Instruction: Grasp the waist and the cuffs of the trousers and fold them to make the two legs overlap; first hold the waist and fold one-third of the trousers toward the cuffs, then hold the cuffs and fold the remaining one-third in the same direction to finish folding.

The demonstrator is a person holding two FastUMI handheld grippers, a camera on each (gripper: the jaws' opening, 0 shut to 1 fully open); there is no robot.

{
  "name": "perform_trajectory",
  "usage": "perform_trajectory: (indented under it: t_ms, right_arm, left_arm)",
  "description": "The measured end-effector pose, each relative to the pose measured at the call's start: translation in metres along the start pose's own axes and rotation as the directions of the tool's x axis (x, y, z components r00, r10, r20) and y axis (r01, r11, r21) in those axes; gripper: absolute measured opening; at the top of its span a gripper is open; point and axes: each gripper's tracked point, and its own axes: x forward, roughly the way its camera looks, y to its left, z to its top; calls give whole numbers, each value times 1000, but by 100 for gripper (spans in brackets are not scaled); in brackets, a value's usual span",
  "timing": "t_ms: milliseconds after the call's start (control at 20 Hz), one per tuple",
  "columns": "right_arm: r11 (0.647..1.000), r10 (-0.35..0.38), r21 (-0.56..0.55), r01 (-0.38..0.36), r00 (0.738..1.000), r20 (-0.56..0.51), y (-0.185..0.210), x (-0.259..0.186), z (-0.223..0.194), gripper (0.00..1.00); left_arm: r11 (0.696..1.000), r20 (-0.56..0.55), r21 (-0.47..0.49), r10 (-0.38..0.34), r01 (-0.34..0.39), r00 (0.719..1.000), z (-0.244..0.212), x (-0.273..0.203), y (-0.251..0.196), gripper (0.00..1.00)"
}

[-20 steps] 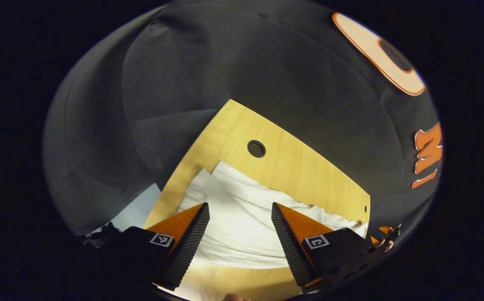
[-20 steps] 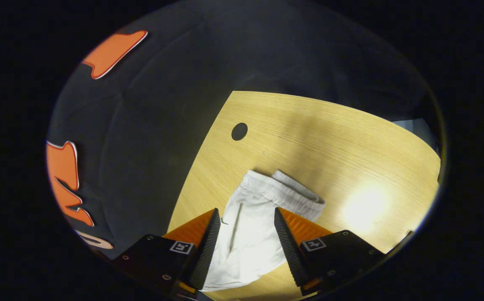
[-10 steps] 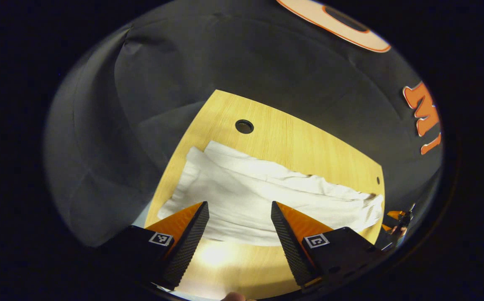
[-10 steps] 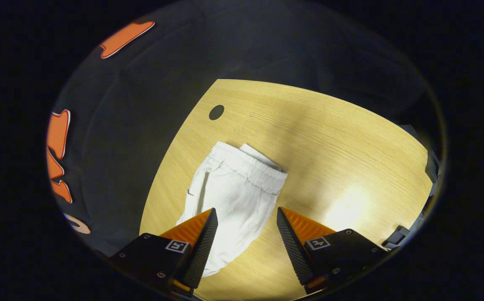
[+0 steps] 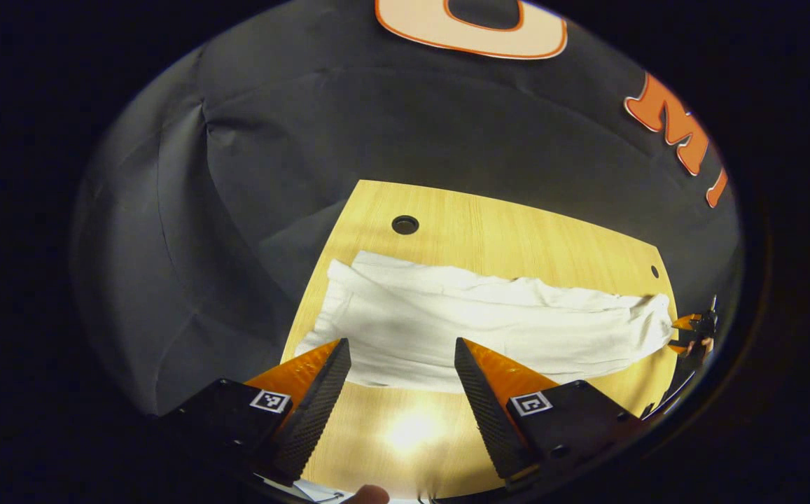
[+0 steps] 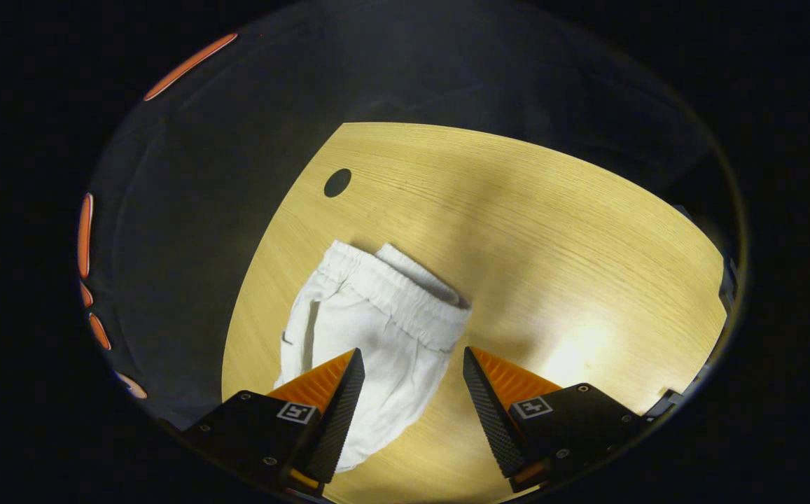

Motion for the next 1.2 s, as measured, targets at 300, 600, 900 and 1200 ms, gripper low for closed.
perform_trajectory:
  t_ms: [300, 600, 900, 1200]
  right_arm:
    - [1000, -14, 1, 14, 1000, 19, -5, 25, 17, 86]
    - [999, -33, 20, 33, 999, 11, -15, 39, 17, 63]
    - [990, 48, 134, -52, 998, 32, -12, 48, 18, 17]
    - [990, 118, 63, -127, 986, 121, -5, 32, 24, 9]
  left_arm:
    - [997, -19, 79, 17, -15, 1000, -11, 10, -13, 98]
    - [995, -30, 96, 8, -5, 1000, -20, 19, -17, 100]
    - [997, -82, 55, -52, 56, 995, -23, 25, -10, 100]
    - [998, -114, 35, -52, 56, 992, -27, 25, -19, 100]
